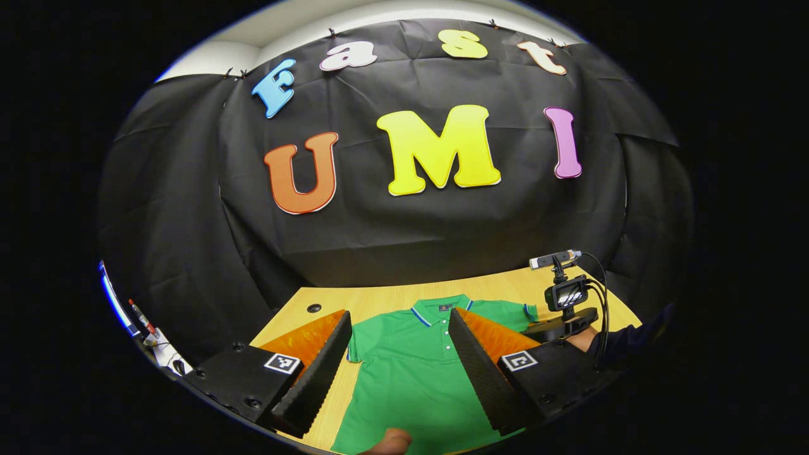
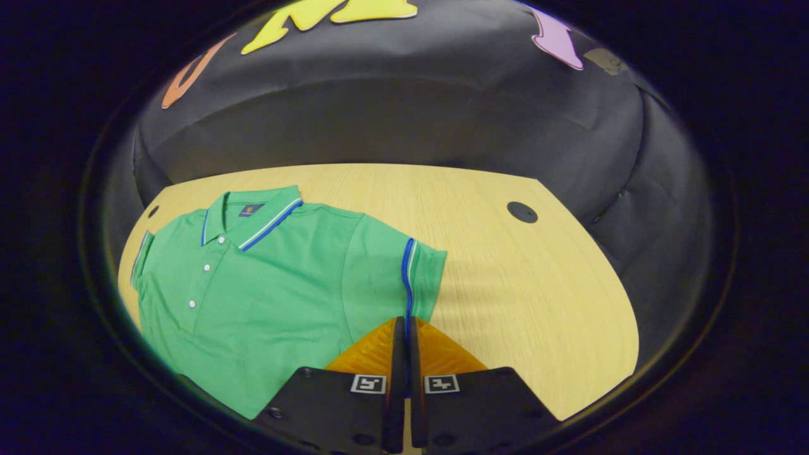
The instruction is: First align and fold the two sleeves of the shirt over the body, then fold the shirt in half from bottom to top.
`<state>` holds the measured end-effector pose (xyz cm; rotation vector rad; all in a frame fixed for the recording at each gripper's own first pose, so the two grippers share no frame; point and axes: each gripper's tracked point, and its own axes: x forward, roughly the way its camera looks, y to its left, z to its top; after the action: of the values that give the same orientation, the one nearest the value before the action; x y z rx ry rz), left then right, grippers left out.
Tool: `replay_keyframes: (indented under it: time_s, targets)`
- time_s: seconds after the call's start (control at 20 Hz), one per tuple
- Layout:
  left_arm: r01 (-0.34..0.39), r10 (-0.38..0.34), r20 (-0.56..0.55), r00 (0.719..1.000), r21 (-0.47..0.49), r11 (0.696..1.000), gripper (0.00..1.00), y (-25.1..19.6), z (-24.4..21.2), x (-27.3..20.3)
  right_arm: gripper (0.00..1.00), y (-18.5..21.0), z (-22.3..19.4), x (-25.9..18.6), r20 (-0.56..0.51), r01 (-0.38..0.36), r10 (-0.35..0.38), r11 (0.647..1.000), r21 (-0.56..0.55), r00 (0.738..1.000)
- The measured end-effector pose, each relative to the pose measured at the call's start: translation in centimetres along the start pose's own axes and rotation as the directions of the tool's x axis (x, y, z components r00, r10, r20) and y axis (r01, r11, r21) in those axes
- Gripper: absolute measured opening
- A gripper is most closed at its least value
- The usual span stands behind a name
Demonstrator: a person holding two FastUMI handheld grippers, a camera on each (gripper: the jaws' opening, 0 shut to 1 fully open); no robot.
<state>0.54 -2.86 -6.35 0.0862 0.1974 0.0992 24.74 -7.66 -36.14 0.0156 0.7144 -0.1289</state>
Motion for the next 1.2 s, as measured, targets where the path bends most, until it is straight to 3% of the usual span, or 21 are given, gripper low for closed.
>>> replay_keyframes:
  time_s: [0.25,0.45,0.75,1.2]
  targets:
    - [-0.01,0.01,-0.012,1.0,-0.016,1.0,0.99,0.5,-0.4,0.0,0.03,-0.3,1.3,-1.3,0.037,-0.018,0.017,0.999,0.027,0.999]
    - [-0.014,0.013,-0.012,1.0,-0.036,0.999,0.99,0.9,-0.6,-0.2,0.03,1.3,3.9,-3.6,0.112,-0.06,0.062,0.998,-0.027,0.992]
    - [-0.048,0.046,-0.024,0.999,-0.068,0.997,0.99,2.9,-1.4,-0.7,0.03,7.5,5.8,-6.5,0.163,-0.147,0.162,0.984,-0.1,0.973]
    - [-0.144,0.137,-0.076,0.988,-0.089,0.986,0.99,7.4,-4.1,-2.5,0.04,15.7,1.9,-6.6,0.09,-0.24,0.259,0.953,-0.185,0.962]
